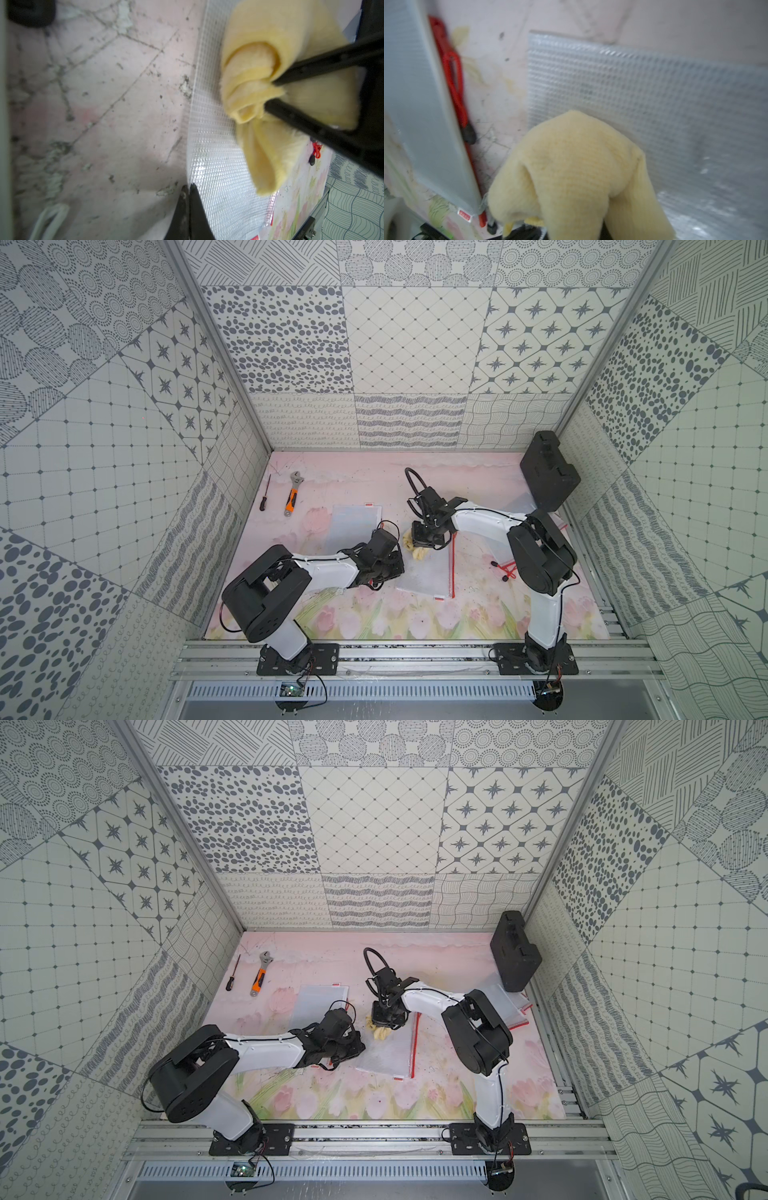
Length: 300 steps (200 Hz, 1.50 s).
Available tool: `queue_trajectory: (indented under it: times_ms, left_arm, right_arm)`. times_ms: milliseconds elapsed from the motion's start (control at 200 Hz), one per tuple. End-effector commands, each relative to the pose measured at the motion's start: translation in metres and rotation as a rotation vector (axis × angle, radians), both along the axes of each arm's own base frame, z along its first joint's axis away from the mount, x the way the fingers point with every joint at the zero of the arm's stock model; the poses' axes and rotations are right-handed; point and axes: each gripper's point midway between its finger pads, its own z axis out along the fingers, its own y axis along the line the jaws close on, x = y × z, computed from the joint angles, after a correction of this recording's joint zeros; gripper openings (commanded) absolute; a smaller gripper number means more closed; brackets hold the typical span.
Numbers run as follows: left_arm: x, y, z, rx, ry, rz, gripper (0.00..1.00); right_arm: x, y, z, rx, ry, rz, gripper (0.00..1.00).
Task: Wipe the document bag
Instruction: Wipe the dirt from the document bag.
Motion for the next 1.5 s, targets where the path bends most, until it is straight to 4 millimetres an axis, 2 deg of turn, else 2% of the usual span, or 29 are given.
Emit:
queue_trajectory:
  times_ms: [0, 85, 250, 295, 335, 375, 455, 520, 660, 725, 780, 855, 915, 1051, 1101, 1156, 1211, 1281, 1496]
  left_arm:
    - [-0.027, 0.054, -0.040, 0.262, 0.138, 0.050, 0.00]
    - [-0.027, 0.056, -0.039, 0.269, 0.135, 0.052, 0.00]
    - [-0.026, 0.058, -0.040, 0.273, 0.137, 0.060, 0.00]
    - [-0.025, 0.057, -0.039, 0.268, 0.140, 0.065, 0.00]
    - [-0.023, 0.055, -0.037, 0.259, 0.134, 0.067, 0.00]
    - [-0.021, 0.053, -0.035, 0.254, 0.128, 0.069, 0.00]
    - [-0.018, 0.049, -0.034, 0.255, 0.128, 0.059, 0.00]
    - [-0.017, 0.048, -0.034, 0.262, 0.132, 0.051, 0.00]
    - [-0.016, 0.045, -0.036, 0.259, 0.141, 0.049, 0.00]
    - [-0.017, 0.046, -0.037, 0.260, 0.143, 0.053, 0.00]
    - [-0.018, 0.048, -0.038, 0.264, 0.146, 0.054, 0.00]
    - [-0.018, 0.049, -0.038, 0.273, 0.146, 0.051, 0.00]
    - [-0.018, 0.049, -0.039, 0.274, 0.145, 0.051, 0.00]
    - [-0.017, 0.047, -0.039, 0.268, 0.145, 0.048, 0.00]
    - [-0.017, 0.046, -0.039, 0.266, 0.146, 0.049, 0.00]
    - [-0.017, 0.046, -0.039, 0.264, 0.146, 0.049, 0.00]
    - [-0.016, 0.045, -0.039, 0.258, 0.143, 0.051, 0.00]
    - [-0.015, 0.042, -0.038, 0.250, 0.145, 0.050, 0.00]
    - [-0.010, 0.038, -0.035, 0.248, 0.143, 0.051, 0.00]
  right_arm:
    - [-0.029, -0.008, -0.036, -0.031, 0.149, -0.026, 0.00]
    - [-0.027, -0.046, -0.037, -0.081, 0.150, -0.068, 0.00]
    - [-0.028, -0.147, -0.034, -0.180, 0.152, -0.217, 0.00]
    - [-0.031, -0.165, -0.032, -0.214, 0.156, -0.236, 0.00]
    - [-0.033, -0.170, -0.031, -0.236, 0.155, -0.237, 0.00]
    - [-0.034, -0.166, -0.030, -0.226, 0.158, -0.235, 0.00]
    - [-0.037, -0.140, -0.030, -0.198, 0.151, -0.206, 0.00]
    - [-0.040, -0.106, -0.030, -0.190, 0.138, -0.151, 0.00]
    - [-0.056, -0.013, -0.033, -0.118, 0.143, 0.003, 0.00]
    - [-0.061, 0.006, -0.037, -0.100, 0.151, 0.026, 0.00]
    - [-0.061, 0.004, -0.040, -0.104, 0.154, 0.016, 0.00]
    - [-0.059, -0.019, -0.042, -0.132, 0.153, -0.013, 0.00]
    - [-0.057, -0.052, -0.045, -0.167, 0.162, -0.057, 0.00]
    - [-0.059, -0.139, -0.047, -0.235, 0.185, -0.194, 0.00]
    - [-0.061, -0.161, -0.045, -0.255, 0.184, -0.229, 0.00]
    - [-0.063, -0.171, -0.041, -0.266, 0.180, -0.246, 0.00]
    - [-0.063, -0.165, -0.039, -0.243, 0.176, -0.245, 0.00]
    - [-0.061, -0.142, -0.037, -0.205, 0.167, -0.220, 0.00]
    - [-0.065, -0.034, -0.038, -0.167, 0.144, -0.024, 0.00]
